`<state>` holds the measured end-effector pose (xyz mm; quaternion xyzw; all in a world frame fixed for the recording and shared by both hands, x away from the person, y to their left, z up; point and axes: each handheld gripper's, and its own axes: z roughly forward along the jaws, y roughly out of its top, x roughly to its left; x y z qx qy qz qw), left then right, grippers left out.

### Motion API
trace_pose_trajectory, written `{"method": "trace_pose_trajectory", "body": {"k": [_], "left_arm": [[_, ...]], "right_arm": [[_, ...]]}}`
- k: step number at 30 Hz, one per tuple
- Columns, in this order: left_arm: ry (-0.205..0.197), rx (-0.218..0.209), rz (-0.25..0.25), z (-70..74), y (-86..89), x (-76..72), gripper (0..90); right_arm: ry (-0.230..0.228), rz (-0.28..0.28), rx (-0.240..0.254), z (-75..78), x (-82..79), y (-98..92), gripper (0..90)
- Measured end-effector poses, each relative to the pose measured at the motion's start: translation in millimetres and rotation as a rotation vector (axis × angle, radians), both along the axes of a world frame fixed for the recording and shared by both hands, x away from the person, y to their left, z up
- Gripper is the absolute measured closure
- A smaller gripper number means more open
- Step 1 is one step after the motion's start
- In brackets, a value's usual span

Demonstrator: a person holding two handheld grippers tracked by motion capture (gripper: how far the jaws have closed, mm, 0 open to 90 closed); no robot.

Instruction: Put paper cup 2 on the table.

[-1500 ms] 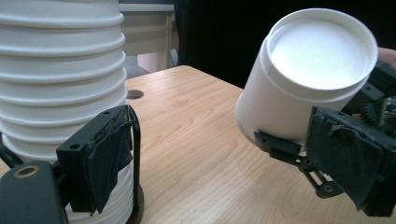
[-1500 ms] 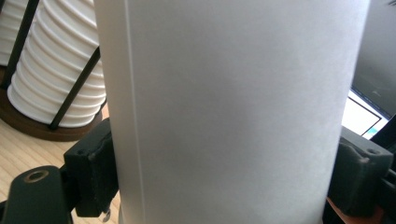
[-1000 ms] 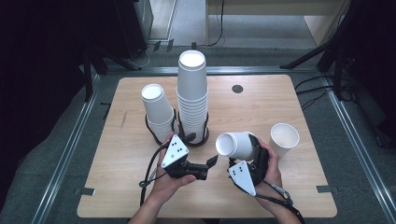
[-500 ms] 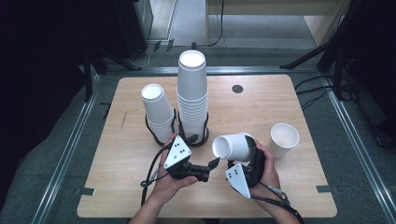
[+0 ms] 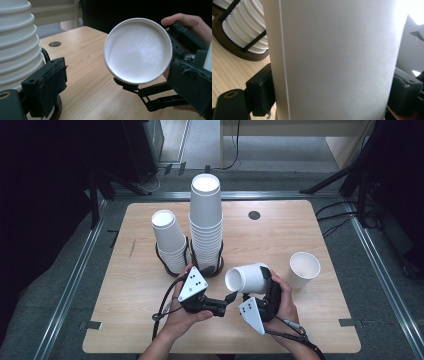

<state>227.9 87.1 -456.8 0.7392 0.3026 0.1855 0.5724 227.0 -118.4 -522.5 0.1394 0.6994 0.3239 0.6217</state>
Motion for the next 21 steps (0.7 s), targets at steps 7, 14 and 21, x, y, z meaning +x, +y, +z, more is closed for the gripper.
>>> {"method": "trace_pose_trajectory", "body": {"k": [7,14,21], "left_arm": [[-0.003,0.004,-0.019,-0.3,-2.4,-1.4,2.5],[0.000,0.016,-0.031,-1.4,-4.6,-1.9,4.0],[-0.001,0.023,-0.046,-1.9,-5.9,-2.5,5.4]], "right_arm": [[-0.007,0.000,-0.015,-0.7,-0.6,0.8,12.5],[-0.030,0.017,-0.046,-2.0,-3.0,4.6,12.5],[-0.045,0.038,-0.062,-3.0,-7.3,10.0,12.4]]}}
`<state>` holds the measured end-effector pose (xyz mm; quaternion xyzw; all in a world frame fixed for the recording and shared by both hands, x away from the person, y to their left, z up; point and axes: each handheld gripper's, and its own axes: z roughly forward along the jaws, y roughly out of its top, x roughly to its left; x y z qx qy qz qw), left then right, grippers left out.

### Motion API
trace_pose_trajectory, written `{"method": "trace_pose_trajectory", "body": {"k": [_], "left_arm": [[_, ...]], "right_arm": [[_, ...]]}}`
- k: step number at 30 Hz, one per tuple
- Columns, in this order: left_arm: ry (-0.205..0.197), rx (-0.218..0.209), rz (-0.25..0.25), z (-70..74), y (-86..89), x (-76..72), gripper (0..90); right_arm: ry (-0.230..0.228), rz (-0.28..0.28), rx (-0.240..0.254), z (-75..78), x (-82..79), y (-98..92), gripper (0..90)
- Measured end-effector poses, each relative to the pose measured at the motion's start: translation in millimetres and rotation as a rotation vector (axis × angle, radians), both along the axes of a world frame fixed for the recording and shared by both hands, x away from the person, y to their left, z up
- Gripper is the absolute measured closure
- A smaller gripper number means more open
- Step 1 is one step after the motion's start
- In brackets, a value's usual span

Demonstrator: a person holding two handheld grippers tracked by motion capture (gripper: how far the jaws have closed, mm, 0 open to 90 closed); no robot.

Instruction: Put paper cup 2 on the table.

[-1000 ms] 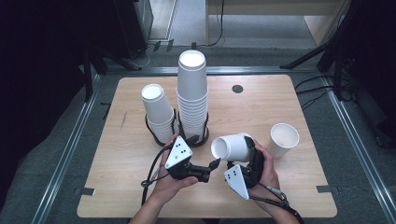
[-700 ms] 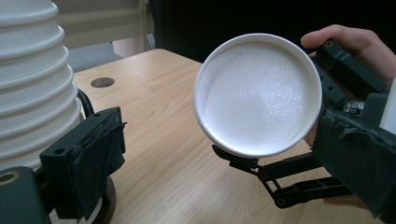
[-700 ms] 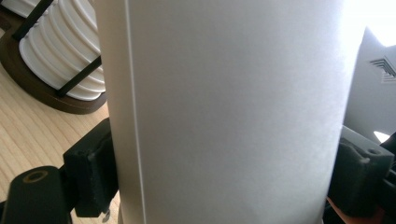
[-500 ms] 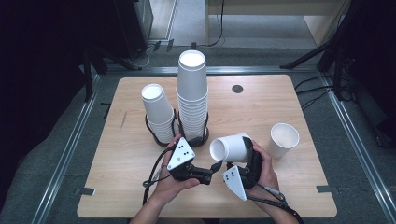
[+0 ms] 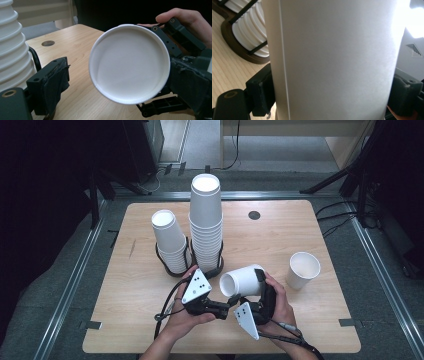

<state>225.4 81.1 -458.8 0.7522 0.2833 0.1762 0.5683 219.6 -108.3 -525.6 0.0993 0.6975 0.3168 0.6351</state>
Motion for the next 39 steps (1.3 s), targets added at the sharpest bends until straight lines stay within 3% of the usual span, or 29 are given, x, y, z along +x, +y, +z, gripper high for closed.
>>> {"method": "trace_pose_trajectory", "body": {"k": [5,10,20,39], "left_arm": [[0.001,0.004,-0.013,-0.2,-0.9,-0.8,6.5],[0.000,0.003,-0.022,-0.3,-2.2,-1.7,13.1],[0.023,0.006,-0.038,-1.4,-3.2,-0.8,14.4],[0.027,0.003,-0.083,-0.7,-0.4,0.7,21.1]], "right_arm": [[-0.002,0.013,0.000,0.6,-2.3,2.2,12.4],[-0.011,0.028,-0.012,1.6,-4.0,3.5,12.3],[-0.027,0.054,-0.024,2.7,-7.2,5.9,12.3],[-0.041,0.081,-0.040,2.8,-10.0,6.8,10.8]]}}
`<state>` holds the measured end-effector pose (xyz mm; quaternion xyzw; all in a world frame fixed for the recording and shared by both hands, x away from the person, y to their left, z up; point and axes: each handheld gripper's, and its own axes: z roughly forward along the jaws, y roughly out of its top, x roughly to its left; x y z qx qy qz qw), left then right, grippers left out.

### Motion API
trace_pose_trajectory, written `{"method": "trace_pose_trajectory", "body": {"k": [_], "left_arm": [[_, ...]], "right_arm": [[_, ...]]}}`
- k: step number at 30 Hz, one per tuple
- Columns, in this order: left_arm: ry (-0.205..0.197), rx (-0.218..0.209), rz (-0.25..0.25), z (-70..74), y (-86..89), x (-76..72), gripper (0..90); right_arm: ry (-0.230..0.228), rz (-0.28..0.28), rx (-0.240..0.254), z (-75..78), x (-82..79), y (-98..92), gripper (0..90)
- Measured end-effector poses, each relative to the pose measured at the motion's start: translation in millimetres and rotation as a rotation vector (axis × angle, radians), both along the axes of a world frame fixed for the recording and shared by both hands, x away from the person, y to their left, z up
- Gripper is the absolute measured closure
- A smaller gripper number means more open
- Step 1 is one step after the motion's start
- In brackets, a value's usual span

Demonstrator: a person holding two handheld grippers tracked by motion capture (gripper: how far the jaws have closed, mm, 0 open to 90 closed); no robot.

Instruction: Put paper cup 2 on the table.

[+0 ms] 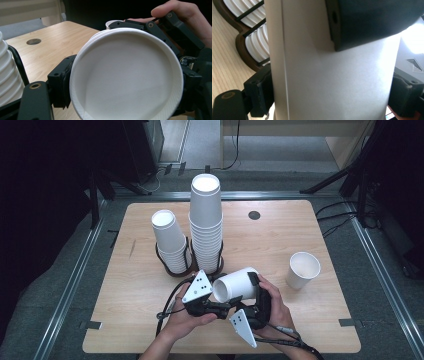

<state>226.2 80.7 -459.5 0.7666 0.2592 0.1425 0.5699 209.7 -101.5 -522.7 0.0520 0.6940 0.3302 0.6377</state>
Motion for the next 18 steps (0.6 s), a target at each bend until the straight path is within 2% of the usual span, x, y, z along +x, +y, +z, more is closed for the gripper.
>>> {"method": "trace_pose_trajectory", "body": {"k": [11,13,15,18], "left_arm": [[0.005,-0.006,-0.007,0.2,2.3,1.0,22.4],[0.000,-0.012,0.002,0.8,3.6,0.9,22.6],[-0.010,-0.011,0.021,1.7,5.7,1.6,22.7],[-0.002,-0.042,0.038,2.8,12.2,3.9,22.7]], "right_arm": [[-0.002,0.005,0.005,-0.2,0.2,0.5,9.2],[0.006,0.014,0.021,0.3,0.1,0.0,8.3],[0.014,0.009,0.037,2.9,0.5,-1.1,3.6],[0.033,0.004,0.072,6.6,0.6,-3.3,0.0]]}}
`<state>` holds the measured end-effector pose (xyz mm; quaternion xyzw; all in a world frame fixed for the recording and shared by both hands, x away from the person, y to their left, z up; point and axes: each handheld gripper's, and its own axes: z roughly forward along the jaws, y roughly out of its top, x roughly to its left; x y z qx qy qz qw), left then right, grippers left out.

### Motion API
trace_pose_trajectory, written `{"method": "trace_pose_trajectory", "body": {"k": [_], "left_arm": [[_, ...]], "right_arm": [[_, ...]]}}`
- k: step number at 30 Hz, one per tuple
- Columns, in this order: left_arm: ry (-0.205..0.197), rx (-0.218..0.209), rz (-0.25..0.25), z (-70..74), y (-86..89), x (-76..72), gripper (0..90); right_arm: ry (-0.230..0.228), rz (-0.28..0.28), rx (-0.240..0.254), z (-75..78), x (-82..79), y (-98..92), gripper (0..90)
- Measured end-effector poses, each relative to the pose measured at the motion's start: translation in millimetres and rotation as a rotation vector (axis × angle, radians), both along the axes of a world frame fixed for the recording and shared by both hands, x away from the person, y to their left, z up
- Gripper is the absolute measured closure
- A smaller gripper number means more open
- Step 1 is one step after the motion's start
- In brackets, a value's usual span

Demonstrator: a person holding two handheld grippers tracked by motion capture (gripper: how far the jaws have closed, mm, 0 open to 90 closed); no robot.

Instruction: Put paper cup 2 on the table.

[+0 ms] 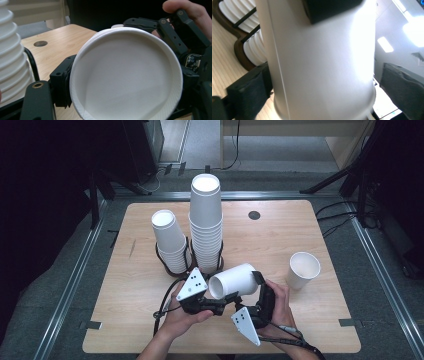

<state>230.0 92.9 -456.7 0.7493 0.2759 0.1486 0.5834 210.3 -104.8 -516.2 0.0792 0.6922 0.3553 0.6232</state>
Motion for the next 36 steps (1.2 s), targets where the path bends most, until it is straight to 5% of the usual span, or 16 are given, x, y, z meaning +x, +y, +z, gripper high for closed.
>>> {"method": "trace_pose_trajectory", "body": {"k": [12,18,30,36], "left_arm": [[-0.041,-0.154,0.082,4.3,22.0,4.8,22.4],[-0.069,-0.192,0.115,3.6,25.1,5.3,22.3],[-0.066,-0.272,0.148,2.8,32.3,7.8,22.2],[-0.081,-0.270,0.154,2.5,31.8,7.1,22.1]], "right_arm": [[0.071,0.004,0.101,8.4,1.2,-3.9,0.0],[0.147,0.002,0.221,17.2,1.3,-4.2,0.0],[0.384,0.014,0.564,40.8,2.1,-11.4,0.0],[0.448,0.036,0.680,49.4,0.9,-13.7,0.0]]}}
